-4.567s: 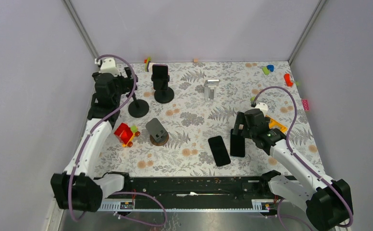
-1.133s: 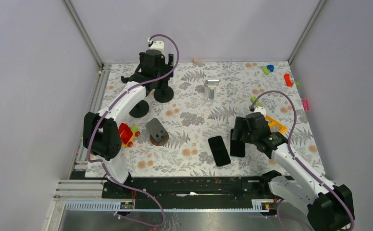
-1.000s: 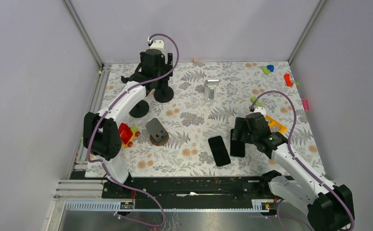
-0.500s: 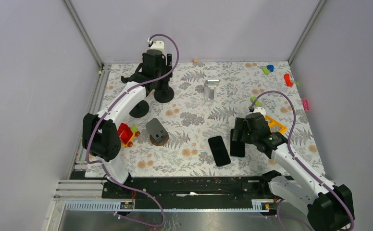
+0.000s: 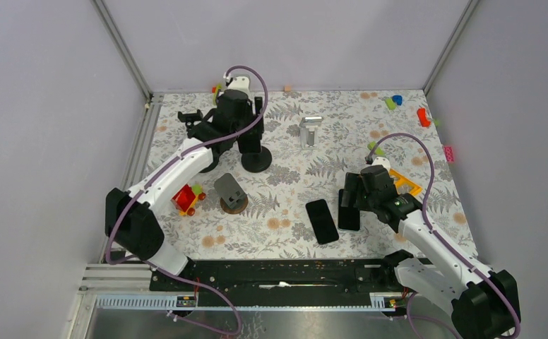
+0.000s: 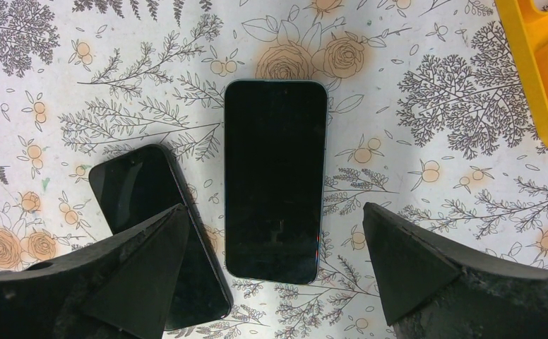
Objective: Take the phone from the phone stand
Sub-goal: Move the phone stand with the phone to the center of the board.
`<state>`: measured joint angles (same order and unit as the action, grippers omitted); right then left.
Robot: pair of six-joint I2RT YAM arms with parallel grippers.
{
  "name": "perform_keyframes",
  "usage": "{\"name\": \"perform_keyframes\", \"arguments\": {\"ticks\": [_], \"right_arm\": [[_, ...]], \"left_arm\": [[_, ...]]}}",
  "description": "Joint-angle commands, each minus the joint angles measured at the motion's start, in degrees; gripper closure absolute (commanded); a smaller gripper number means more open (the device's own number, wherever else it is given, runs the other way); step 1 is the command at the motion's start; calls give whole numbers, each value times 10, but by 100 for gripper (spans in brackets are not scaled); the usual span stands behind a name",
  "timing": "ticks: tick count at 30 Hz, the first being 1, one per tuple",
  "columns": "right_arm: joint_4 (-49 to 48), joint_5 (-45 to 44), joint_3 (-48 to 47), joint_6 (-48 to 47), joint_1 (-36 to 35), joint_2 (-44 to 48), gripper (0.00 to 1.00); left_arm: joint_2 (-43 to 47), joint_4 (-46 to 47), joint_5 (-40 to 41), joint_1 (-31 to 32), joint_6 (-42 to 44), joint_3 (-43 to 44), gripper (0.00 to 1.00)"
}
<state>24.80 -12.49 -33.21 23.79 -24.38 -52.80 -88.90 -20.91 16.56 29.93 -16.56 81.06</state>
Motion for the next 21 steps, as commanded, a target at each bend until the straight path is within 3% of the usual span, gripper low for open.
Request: {"name": "perform_keyframes", "arguments": {"ticks": [1,7,17,21], "right_arm": [[-5,1,-8,-5,-3,-2,0],[-5,2,-6,-7,-3,3,0],[-5,6,-15,-9,-3,-17,0],[-11,12,-16,-8,-3,-23,0]], "left_arm": [[58,17,4,43,-47,-20,70],[105,1,38,107,-89,-73,70],[127,-76,124,255,-145,-75,69],[125,-81,144,288,-164,-91,62]]}}
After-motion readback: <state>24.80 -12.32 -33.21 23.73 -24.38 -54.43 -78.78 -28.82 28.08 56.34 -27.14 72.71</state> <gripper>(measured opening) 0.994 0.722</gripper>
